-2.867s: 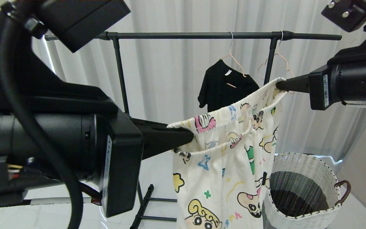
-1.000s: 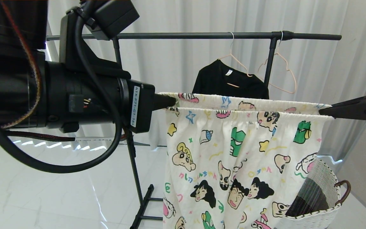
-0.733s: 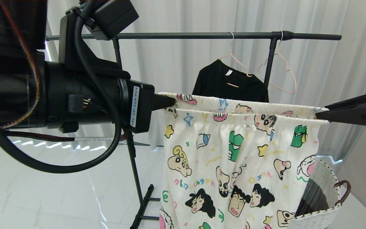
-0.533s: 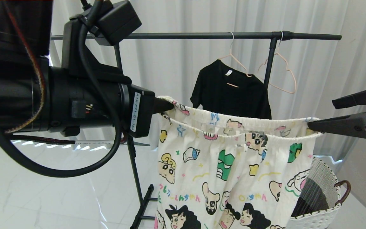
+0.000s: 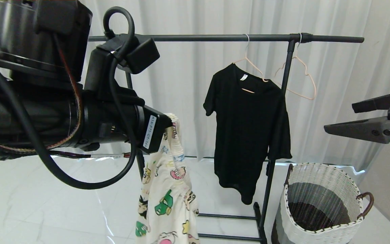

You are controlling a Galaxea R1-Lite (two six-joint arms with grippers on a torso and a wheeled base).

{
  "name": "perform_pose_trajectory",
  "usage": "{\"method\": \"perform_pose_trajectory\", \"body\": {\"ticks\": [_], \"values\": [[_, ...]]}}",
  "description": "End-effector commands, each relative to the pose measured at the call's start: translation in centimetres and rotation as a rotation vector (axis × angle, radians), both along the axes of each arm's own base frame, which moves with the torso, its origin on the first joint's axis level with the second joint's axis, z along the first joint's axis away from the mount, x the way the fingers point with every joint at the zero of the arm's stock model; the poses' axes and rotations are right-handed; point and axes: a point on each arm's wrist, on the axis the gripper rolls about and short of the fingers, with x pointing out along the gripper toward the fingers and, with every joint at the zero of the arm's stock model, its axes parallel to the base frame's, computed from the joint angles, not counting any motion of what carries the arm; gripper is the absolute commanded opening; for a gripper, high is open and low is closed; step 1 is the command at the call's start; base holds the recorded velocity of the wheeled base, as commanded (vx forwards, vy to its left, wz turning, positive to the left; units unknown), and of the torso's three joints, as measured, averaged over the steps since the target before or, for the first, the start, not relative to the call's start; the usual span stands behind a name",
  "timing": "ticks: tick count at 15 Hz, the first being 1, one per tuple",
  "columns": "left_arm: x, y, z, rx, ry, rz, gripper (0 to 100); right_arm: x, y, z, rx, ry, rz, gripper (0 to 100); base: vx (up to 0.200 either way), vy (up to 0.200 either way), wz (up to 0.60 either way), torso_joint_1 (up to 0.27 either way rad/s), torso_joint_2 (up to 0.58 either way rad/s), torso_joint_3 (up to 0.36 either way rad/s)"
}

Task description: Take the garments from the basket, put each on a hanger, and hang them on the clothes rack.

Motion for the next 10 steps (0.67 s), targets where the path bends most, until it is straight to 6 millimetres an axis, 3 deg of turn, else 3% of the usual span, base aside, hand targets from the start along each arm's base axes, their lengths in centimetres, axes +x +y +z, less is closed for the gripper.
{"method": "perform_pose_trajectory", "body": {"ticks": [1, 4, 7, 10], "values": [[0.0, 0.2, -0.3, 0.016, 0.002, 0.022, 0, 0.5, -1.1, -0.6, -0.029, 0.01, -0.1, 100, 0.0, 0.0, 0.0, 0.0, 0.0, 0.0], [-1.5, 3.7, -0.7, 0.059, -0.028, 0.11, 0, 1.7, -3.8, -2.9, -0.198, 0.049, -0.463, 100, 0.0, 0.0, 0.0, 0.0, 0.0, 0.0], [-2.5, 7.5, -1.9, 0.124, -0.034, 0.214, 0, 2.4, -5.3, -4.1, -0.225, 0.027, -0.618, 100, 0.0, 0.0, 0.0, 0.0, 0.0, 0.0], [-2.1, 8.9, -2.0, 0.125, -0.027, 0.286, 0, 2.0, -5.9, -5.7, -0.273, -0.037, -0.717, 100, 0.0, 0.0, 0.0, 0.0, 0.0, 0.0]]}}
